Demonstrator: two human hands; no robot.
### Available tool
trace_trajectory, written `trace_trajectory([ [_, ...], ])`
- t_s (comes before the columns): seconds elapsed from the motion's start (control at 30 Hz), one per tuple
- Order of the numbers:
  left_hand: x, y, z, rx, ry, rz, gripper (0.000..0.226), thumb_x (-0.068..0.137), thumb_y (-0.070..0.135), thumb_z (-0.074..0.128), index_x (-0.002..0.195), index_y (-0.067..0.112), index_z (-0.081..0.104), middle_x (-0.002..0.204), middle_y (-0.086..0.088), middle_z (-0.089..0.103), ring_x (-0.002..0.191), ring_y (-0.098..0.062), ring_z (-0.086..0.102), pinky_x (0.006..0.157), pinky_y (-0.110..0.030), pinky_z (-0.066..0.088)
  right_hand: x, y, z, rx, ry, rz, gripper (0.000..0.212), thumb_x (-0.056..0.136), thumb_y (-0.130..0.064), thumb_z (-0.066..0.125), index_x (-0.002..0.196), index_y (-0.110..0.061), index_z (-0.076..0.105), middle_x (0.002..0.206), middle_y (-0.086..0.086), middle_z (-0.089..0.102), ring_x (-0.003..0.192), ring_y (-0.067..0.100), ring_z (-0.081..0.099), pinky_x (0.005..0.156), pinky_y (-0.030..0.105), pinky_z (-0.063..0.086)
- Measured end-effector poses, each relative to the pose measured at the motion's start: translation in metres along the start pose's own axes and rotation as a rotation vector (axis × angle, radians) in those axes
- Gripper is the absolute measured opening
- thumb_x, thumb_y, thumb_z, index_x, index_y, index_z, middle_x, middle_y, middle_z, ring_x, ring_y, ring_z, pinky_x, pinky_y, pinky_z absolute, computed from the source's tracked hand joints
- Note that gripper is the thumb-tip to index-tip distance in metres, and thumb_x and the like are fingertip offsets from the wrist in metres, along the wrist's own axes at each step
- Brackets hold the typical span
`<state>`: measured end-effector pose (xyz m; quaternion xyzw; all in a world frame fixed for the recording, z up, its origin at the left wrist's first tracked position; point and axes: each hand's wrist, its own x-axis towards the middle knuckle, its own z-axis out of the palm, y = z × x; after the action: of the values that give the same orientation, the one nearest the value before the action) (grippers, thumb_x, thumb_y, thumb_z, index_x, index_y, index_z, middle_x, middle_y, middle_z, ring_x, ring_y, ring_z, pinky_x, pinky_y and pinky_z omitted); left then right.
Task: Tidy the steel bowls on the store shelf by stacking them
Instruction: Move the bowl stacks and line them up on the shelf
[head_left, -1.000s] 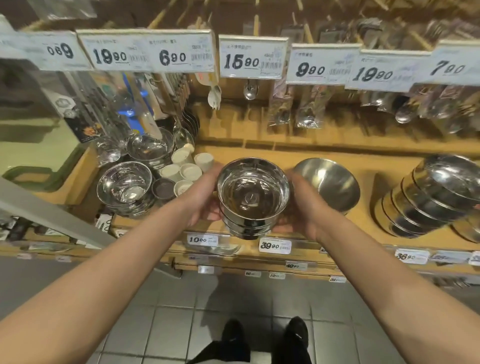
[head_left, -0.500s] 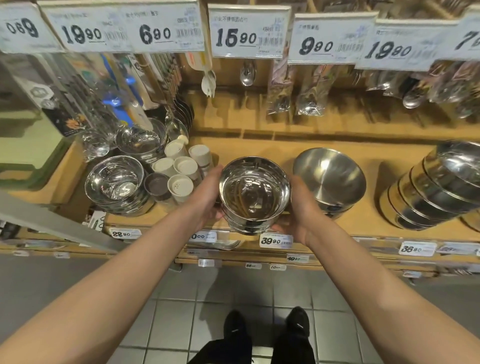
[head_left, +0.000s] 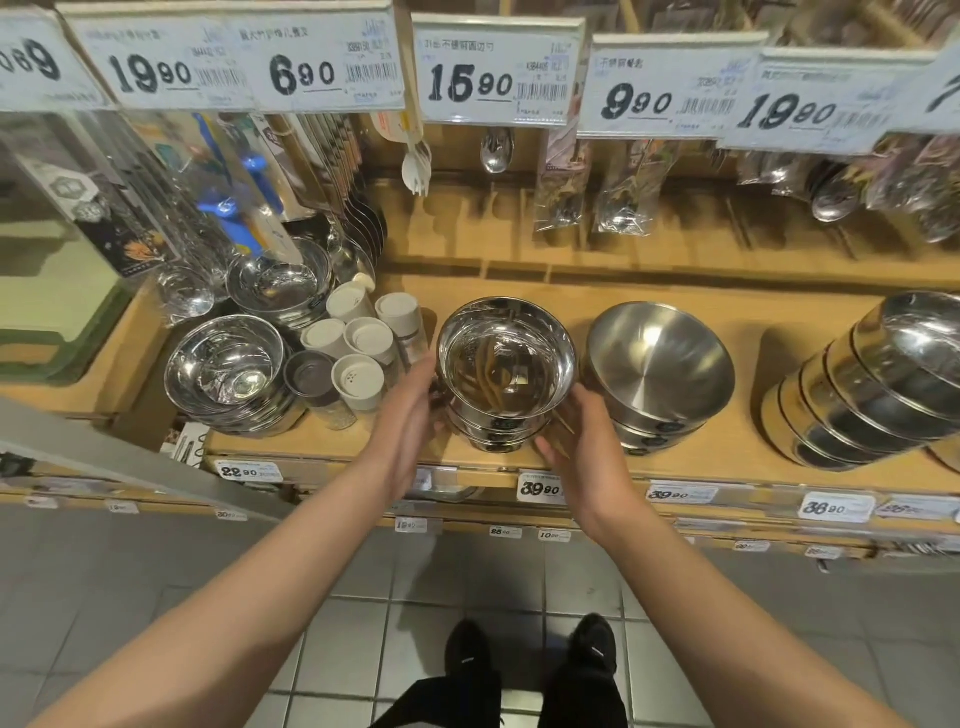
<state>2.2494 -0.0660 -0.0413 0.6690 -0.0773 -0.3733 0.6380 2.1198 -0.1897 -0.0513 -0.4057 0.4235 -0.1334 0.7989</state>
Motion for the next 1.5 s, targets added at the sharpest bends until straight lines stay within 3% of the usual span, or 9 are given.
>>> trace_trajectory([
  [0.17, -0.005, -0.023, -0.003, -0.016, 0.006, 0.105, 0.044, 0.103, 0.049, 0.043, 0.141, 0.029, 0.055, 0.141, 0.001, 0.060, 0.134, -0.025, 0.053, 0.109, -0.045, 0.041, -0.004, 0.013, 0.003, -0.034, 0.003, -0.079, 0.038, 0.106, -0.045, 0.040, 0.138, -0.035, 0.057, 0.135, -0.013, 0.064, 0.128, 0.008, 0.056, 0.106, 0.035, 0.046],
  [0.4, 0.007, -0.026, -0.007, -0.003, -0.011, 0.099, 0.046, 0.105, 0.048, 0.042, 0.148, 0.031, 0.046, 0.149, 0.001, 0.053, 0.138, -0.025, 0.048, 0.113, -0.053, 0.038, 0.008, 0.017, 0.008, -0.028, 0.018, -0.109, 0.036, 0.103, -0.048, 0.044, 0.134, -0.040, 0.061, 0.139, -0.010, 0.062, 0.132, 0.013, 0.053, 0.113, 0.042, 0.041],
  [0.63, 0.011, -0.026, -0.007, 0.002, -0.011, 0.096, 0.041, 0.108, 0.034, 0.042, 0.148, 0.030, 0.047, 0.138, 0.005, 0.062, 0.126, -0.016, 0.059, 0.106, -0.044, 0.045, 0.016, 0.019, 0.009, -0.019, 0.031, -0.106, 0.043, 0.101, -0.052, 0.048, 0.140, -0.036, 0.056, 0.143, -0.009, 0.059, 0.134, 0.013, 0.052, 0.114, 0.043, 0.041],
  [0.93, 0.013, -0.021, -0.004, -0.023, -0.019, 0.073, 0.040, 0.109, 0.015, 0.036, 0.144, 0.027, 0.051, 0.137, -0.022, 0.056, 0.110, -0.026, 0.055, 0.095, -0.043, 0.041, 0.008, 0.009, 0.013, -0.013, 0.021, -0.104, 0.036, 0.105, -0.043, 0.043, 0.135, -0.035, 0.060, 0.136, -0.010, 0.064, 0.131, 0.011, 0.053, 0.112, 0.042, 0.042],
  [1.1, 0.013, -0.020, -0.003, -0.005, -0.003, 0.068, 0.041, 0.109, 0.018, 0.034, 0.145, 0.030, 0.050, 0.133, -0.011, 0.065, 0.126, -0.035, 0.057, 0.110, -0.055, 0.039, 0.007, 0.008, 0.015, -0.031, 0.014, -0.115, 0.033, 0.105, -0.042, 0.041, 0.130, -0.037, 0.062, 0.132, -0.013, 0.066, 0.129, 0.009, 0.054, 0.111, 0.039, 0.042],
  [1.27, 0.010, -0.016, -0.001, 0.003, -0.025, 0.081, 0.038, 0.110, 0.021, 0.035, 0.139, 0.032, 0.055, 0.133, -0.014, 0.063, 0.120, -0.030, 0.058, 0.104, -0.046, 0.044, 0.005, 0.007, 0.014, -0.048, 0.036, -0.107, 0.036, 0.106, -0.041, 0.041, 0.134, -0.036, 0.061, 0.134, -0.011, 0.065, 0.130, 0.012, 0.055, 0.111, 0.042, 0.043],
  [1.37, 0.002, -0.012, -0.003, -0.016, 0.000, 0.054, 0.037, 0.109, 0.018, 0.038, 0.138, 0.034, 0.054, 0.121, 0.004, 0.073, 0.116, -0.013, 0.065, 0.104, -0.037, 0.048, 0.000, 0.001, 0.013, -0.065, 0.014, -0.127, 0.034, 0.106, -0.037, 0.041, 0.133, -0.034, 0.063, 0.131, -0.010, 0.067, 0.126, 0.011, 0.059, 0.109, 0.042, 0.048],
  [1.43, -0.006, -0.005, -0.006, -0.005, 0.062, 0.060, 0.039, 0.107, 0.015, 0.043, 0.143, 0.029, 0.052, 0.114, 0.015, 0.073, 0.100, 0.000, 0.067, 0.094, -0.030, 0.050, -0.007, -0.005, 0.011, -0.117, -0.024, -0.167, 0.034, 0.106, -0.036, 0.040, 0.131, -0.034, 0.064, 0.127, -0.012, 0.069, 0.118, 0.004, 0.063, 0.103, 0.038, 0.052],
  [1.5, -0.017, 0.000, -0.012, -0.068, 0.078, 0.050, 0.040, 0.105, 0.011, 0.047, 0.144, 0.016, 0.052, 0.122, 0.005, 0.070, 0.098, -0.003, 0.067, 0.086, -0.026, 0.053, -0.018, -0.009, 0.007, -0.172, -0.035, -0.178, 0.036, 0.106, -0.037, 0.040, 0.133, -0.030, 0.062, 0.127, -0.012, 0.069, 0.113, -0.001, 0.064, 0.100, 0.033, 0.054],
])
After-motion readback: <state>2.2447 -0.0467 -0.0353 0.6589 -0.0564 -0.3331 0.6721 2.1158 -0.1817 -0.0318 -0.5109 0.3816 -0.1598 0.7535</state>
